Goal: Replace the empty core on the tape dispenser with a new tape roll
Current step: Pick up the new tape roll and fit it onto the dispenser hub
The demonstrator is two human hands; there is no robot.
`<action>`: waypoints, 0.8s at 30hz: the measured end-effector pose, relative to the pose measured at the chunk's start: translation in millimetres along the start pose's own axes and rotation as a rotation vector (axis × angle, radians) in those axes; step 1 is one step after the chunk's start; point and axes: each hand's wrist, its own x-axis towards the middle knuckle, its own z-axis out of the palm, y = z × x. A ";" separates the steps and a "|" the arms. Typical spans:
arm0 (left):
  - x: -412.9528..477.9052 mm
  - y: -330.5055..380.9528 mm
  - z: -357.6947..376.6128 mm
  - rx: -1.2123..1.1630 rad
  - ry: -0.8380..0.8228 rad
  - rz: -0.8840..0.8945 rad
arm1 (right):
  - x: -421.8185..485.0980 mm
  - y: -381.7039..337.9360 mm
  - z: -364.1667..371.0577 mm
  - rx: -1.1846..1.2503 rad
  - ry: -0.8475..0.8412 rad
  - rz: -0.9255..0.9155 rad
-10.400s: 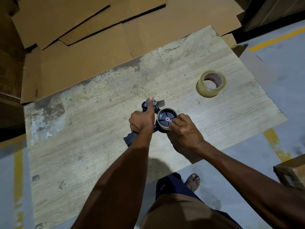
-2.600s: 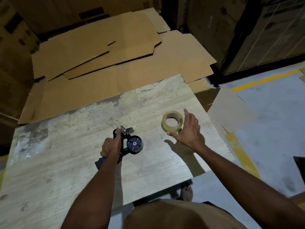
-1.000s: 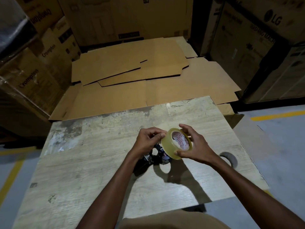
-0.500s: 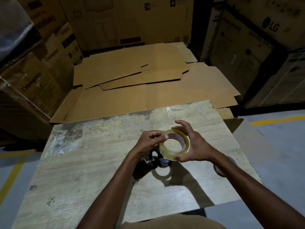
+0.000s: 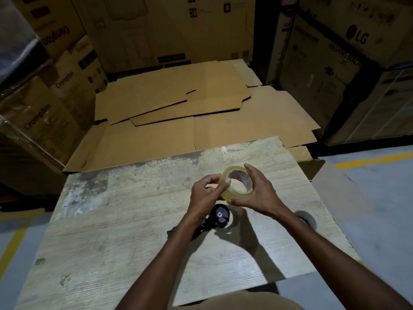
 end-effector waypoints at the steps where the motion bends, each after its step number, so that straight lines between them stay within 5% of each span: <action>1: 1.1 0.1 -2.1 -0.007 -0.021 0.002 | 1.1 3.2 -3.5 0.019 -0.010 0.022; 20: 33.5 -34.4 -25.2 0.327 -0.196 0.110 | 4.9 1.7 -1.9 -0.236 -0.304 0.123; 24: 39.2 -46.8 -54.2 0.327 -0.102 0.070 | 4.0 1.7 14.6 -0.321 -0.289 0.134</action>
